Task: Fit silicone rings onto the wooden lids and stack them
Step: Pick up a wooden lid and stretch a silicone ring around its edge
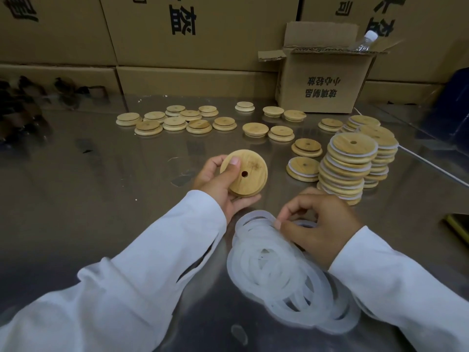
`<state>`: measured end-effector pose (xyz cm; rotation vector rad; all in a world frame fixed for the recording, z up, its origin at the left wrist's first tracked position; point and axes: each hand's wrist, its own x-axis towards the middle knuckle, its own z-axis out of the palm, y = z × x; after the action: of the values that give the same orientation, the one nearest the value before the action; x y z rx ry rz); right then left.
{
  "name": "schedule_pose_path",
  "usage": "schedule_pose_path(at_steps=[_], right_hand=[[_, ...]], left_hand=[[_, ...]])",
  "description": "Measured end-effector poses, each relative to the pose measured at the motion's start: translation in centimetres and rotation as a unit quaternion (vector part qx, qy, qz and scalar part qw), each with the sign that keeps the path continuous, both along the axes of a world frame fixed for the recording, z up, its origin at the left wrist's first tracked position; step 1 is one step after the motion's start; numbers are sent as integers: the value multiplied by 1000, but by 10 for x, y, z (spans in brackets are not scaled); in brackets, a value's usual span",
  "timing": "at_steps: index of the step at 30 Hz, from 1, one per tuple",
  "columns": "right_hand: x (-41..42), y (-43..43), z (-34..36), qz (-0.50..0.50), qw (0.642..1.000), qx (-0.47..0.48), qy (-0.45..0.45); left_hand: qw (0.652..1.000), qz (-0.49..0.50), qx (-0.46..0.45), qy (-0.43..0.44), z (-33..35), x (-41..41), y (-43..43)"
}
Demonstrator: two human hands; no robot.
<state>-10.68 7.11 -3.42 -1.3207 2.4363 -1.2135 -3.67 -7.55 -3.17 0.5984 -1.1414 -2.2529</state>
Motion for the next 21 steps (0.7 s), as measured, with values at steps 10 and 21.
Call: schedule_pose_path(at_steps=[10, 21], right_hand=[[-3, 4, 15, -9, 964, -228, -139], [-5, 5, 18, -59, 929, -265, -250]], left_hand=[[992, -124, 36, 7, 4, 5, 6], [976, -213, -36, -15, 6, 8, 22]])
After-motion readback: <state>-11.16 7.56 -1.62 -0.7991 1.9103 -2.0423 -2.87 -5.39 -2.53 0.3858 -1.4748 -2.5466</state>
